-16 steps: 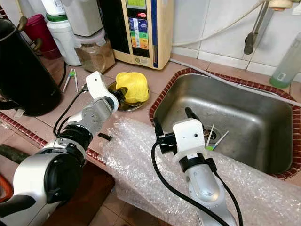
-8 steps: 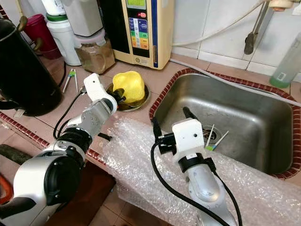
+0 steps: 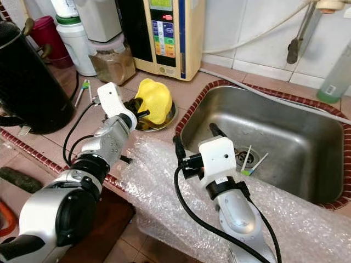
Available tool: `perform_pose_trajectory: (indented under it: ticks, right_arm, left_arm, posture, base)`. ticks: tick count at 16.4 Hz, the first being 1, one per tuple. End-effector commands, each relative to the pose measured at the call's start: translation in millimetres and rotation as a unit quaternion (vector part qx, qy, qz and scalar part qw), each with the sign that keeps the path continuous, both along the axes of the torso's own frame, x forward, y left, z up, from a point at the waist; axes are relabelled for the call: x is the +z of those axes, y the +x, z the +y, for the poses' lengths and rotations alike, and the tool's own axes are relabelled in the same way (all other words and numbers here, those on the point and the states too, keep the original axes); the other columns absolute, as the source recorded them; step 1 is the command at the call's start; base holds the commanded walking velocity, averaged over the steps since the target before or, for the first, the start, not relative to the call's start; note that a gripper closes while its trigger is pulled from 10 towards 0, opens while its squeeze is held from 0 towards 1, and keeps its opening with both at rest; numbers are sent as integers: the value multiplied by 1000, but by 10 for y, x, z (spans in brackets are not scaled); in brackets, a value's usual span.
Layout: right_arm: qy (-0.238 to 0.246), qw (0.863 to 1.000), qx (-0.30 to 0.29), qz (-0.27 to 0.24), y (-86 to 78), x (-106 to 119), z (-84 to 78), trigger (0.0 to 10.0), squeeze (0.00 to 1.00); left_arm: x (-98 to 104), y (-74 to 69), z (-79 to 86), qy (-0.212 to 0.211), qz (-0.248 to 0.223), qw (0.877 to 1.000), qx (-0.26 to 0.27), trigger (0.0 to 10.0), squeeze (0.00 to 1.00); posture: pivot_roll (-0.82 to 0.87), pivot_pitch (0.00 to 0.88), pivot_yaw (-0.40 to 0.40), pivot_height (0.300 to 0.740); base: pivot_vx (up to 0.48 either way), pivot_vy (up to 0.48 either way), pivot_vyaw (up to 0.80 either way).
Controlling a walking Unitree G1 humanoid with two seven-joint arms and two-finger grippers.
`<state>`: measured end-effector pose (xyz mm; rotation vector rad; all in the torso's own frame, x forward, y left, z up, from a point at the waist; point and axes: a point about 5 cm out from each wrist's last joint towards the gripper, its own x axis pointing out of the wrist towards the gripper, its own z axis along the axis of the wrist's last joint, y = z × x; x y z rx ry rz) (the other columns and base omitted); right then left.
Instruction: Kitchen organization
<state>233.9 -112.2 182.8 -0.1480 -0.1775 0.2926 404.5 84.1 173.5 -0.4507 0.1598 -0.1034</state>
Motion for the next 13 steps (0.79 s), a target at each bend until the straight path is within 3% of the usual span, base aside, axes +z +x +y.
perform_pose_trajectory:
  ticks: [1, 3, 5, 7, 9, 13]
  right_arm:
    - [6, 1000, 2, -5, 0, 20, 9, 10000, 0]
    - [6, 1000, 0, -6, 4, 20, 5, 10000, 0]
    - [41, 999, -17, -16, 63, 98, -17, 10000, 0]
    - [59, 998, -21, -16, 88, 120, -19, 10000, 0]
    - [90, 996, -23, -17, 175, 169, 0, 10000, 0]
    - [99, 994, -39, -28, 403, 223, 2, 10000, 0]
  left_arm:
    - [40, 1, 2, 9, -20, 1000, -3, 0, 0]
    - [34, -18, -37, 23, -37, 999, -10, 0, 0]
    - [228, -63, -171, 112, -150, 982, -41, 0, 0]
    - [252, -86, -234, 118, -167, 977, -55, 0, 0]
    - [299, -171, -415, 139, -215, 962, -94, 0, 0]
    - [380, -379, -657, 152, -304, 927, -156, 0, 0]
  posture:
    - [-182, 74, 102, 740]
    - [-184, 70, 102, 740]
    - [-183, 66, 103, 740]
    - [-184, 65, 103, 740]
    - [-185, 63, 104, 740]
    - [-178, 64, 98, 740]
  base:
    - [0, 0, 0]
    - [0, 0, 0]
    - [0, 0, 0]
    - [0, 0, 0]
    - [0, 0, 0]
    - [0, 0, 0]
